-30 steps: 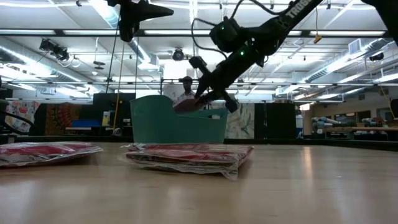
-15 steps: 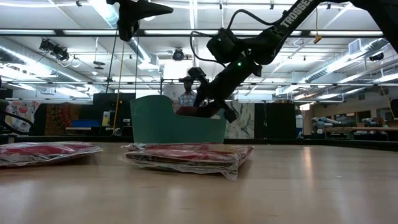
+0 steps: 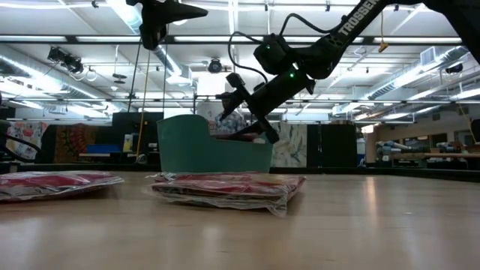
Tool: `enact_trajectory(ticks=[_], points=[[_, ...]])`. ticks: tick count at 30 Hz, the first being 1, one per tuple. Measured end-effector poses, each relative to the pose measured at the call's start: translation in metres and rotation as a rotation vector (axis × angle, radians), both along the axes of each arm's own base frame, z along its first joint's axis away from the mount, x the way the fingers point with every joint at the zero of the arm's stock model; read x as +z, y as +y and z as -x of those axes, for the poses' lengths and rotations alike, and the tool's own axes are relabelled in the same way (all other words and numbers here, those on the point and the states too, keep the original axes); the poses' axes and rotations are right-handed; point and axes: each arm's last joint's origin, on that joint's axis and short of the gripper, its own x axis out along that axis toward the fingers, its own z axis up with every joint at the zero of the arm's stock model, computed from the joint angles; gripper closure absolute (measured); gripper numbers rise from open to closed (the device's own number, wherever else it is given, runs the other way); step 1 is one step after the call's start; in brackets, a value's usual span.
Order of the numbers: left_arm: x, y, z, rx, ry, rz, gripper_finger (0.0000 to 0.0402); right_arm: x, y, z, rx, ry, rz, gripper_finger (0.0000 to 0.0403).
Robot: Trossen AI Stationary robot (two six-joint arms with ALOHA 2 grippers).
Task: Sort popcorn bags into baskets
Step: Put the red popcorn bag into the blue bin, then move the popcorn bag to the middle left of the table
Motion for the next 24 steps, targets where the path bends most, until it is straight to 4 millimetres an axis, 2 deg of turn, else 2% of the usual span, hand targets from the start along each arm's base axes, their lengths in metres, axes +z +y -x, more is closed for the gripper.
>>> enact_trajectory(ticks=[7,12,17,20,24], points=[[-0.002,0.000,0.000,-0.013,0.023,-0.002,0.0196,0.001,0.004,0.013,0.025,0.157,-0.018,0.0179],[-0.011,0.000,0.003,-0.006,0.112,0.024,0.0196,0.013,0.009,0.025,0.053,0.269,0.045,0.0181],[-0.020,0.001,0.006,0.001,0.212,0.014,0.0196,0.029,0.012,0.031,0.102,0.270,0.120,0.0182],[-0.027,0.002,0.009,0.006,0.290,0.011,0.0196,0.036,0.017,0.032,0.186,0.258,0.155,0.0182],[-0.039,0.003,0.015,0.026,0.422,0.014,0.0196,0.044,0.030,0.030,0.402,0.223,0.215,0.0182]])
